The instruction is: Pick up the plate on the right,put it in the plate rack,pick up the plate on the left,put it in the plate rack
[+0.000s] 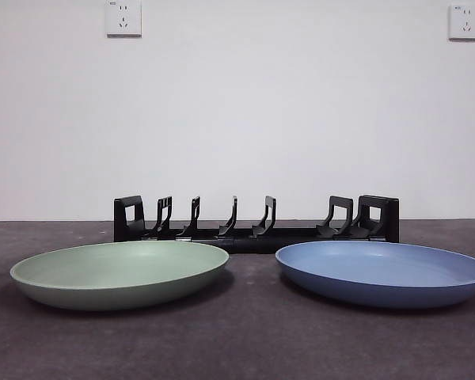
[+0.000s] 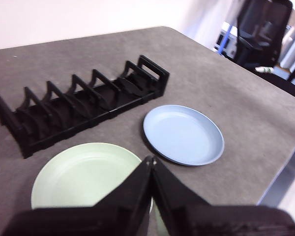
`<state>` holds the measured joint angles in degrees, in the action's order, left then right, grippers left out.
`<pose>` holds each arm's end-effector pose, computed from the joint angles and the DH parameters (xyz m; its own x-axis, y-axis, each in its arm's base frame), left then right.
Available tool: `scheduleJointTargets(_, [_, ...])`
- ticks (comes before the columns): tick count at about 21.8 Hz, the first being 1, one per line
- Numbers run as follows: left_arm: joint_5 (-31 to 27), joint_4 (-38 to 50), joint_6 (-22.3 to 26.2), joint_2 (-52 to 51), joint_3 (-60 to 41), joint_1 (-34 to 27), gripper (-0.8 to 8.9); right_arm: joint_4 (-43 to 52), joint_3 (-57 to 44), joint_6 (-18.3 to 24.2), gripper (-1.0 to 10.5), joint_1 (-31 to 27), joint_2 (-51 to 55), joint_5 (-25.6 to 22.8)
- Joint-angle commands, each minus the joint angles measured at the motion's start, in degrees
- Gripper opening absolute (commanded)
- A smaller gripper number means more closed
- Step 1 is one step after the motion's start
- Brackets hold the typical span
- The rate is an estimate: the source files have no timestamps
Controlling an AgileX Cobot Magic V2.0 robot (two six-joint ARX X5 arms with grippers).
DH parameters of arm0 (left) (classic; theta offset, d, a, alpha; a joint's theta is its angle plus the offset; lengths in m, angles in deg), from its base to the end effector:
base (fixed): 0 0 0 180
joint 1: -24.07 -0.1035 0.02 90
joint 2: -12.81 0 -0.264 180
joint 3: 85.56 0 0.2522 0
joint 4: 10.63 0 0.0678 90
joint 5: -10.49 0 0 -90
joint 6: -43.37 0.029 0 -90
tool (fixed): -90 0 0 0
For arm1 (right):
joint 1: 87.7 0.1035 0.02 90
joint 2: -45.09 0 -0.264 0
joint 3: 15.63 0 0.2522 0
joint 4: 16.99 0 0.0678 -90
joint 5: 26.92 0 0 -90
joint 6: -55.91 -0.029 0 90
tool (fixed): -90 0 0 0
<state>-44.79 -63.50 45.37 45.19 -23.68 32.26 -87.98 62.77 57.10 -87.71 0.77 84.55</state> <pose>0.0973 -0.0307 0.3327 0.6657 -0.6712 -0.3260 0.6479 0.7367 -0.1938 0.1158 0.0106 0.3723 0.7442 0.3659 -0.5589 -0.3049 0.9305 0.2032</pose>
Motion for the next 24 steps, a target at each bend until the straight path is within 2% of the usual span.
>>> scheduleJointTargets(1, [0.2,-0.3,1.7,1.2,0.2,1.6,0.0,-0.3,0.2,0.9,0.0,0.0,-0.2,0.2])
scheduleJointTargets(3, [0.3,-0.3,1.7,2.2,0.3,2.5,0.16,-0.2,0.3,0.8,0.0,0.0,-0.4,0.2])
scheduleJointTargets(4, [0.3,-0.3,1.6,2.6,0.4,3.0,1.11,-0.2,0.3,0.7,0.1,0.0,-0.5,0.2])
scheduleJointTargets(5, [1.1,-0.3,1.6,3.0,0.5,3.3,2.86,-0.2,0.3,0.7,0.7,0.0,-0.5,0.4])
scheduleJointTargets(6, [2.3,-0.4,1.6,3.1,0.9,3.5,4.97,-0.2,0.3,0.6,2.0,0.0,-0.5,1.1])
scheduleJointTargets(7, [3.5,-0.3,1.6,3.5,1.4,3.6,6.34,-0.2,0.3,0.5,3.6,0.0,-0.5,2.0])
scheduleJointTargets(8, [4.0,-0.4,1.6,3.8,2.1,3.6,6.5,-0.2,0.3,0.5,5.0,0.0,-0.5,2.7])
scheduleJointTargets(9, [4.4,-0.5,1.6,4.4,3.1,3.6,6.5,-0.2,0.3,0.4,5.8,0.0,-0.5,3.2])
scheduleJointTargets(11, [4.6,-1.4,1.7,5.7,5.4,4.2,6.5,-0.5,0.3,0.2,5.7,0.0,-0.5,4.6])
scheduleJointTargets(18, [4.3,-3.5,9.5,10.0,9.8,10.4,6.49,-1.6,0.3,-1.4,5.7,0.0,-5.2,4.5])
scheduleJointTargets(22, [3.8,-3.4,14.9,12.1,9.8,16.5,6.49,-1.1,0.3,-1.7,5.6,0.0,-14.6,4.2])
scheduleJointTargets(24, [1.4,-3.3,17.0,13.3,9.8,19.7,6.49,0.0,0.3,-1.7,5.6,0.0,-20.7,3.1])
